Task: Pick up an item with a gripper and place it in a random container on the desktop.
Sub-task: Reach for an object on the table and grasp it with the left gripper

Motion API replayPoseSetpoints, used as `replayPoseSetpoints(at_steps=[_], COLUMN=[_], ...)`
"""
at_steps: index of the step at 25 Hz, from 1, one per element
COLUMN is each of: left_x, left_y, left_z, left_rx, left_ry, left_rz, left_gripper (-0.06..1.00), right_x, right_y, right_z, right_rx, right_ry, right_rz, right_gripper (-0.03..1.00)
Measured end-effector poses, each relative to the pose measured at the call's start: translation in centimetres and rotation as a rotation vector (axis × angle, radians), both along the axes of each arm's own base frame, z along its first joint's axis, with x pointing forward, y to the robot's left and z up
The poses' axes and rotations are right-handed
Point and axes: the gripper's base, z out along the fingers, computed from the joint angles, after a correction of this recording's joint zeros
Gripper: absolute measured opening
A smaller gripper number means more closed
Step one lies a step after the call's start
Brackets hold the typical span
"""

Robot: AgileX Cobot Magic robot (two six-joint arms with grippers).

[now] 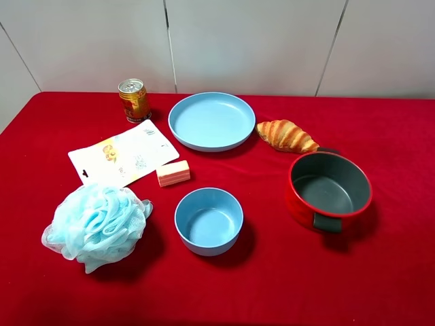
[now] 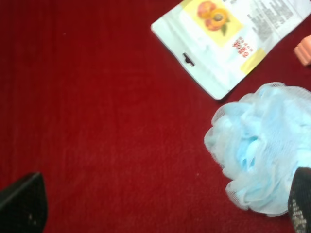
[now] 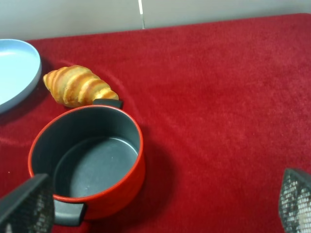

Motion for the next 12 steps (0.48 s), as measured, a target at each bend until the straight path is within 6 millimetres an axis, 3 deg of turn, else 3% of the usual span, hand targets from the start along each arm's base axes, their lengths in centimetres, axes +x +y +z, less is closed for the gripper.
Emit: replayPoseSetpoints(at_steps=[5, 12], left_x=[4.0, 8.9], left_y=[-0.5, -1.2], left_z=[0.3, -0.8], left_rx=[-0.04, -0.072], left_ry=[0.085, 0.223], left_rz=[-0.086, -0.178], left_gripper=[0.98, 0.96], right_x=[0.0, 0.0], right_y=[0.0, 0.0], right_z=[0.0, 0.0], right_rx=[0.0, 0.0], right_ry=[0.0, 0.0], right_rz=[0.0, 0.0], right_gripper=[0.69, 0.69])
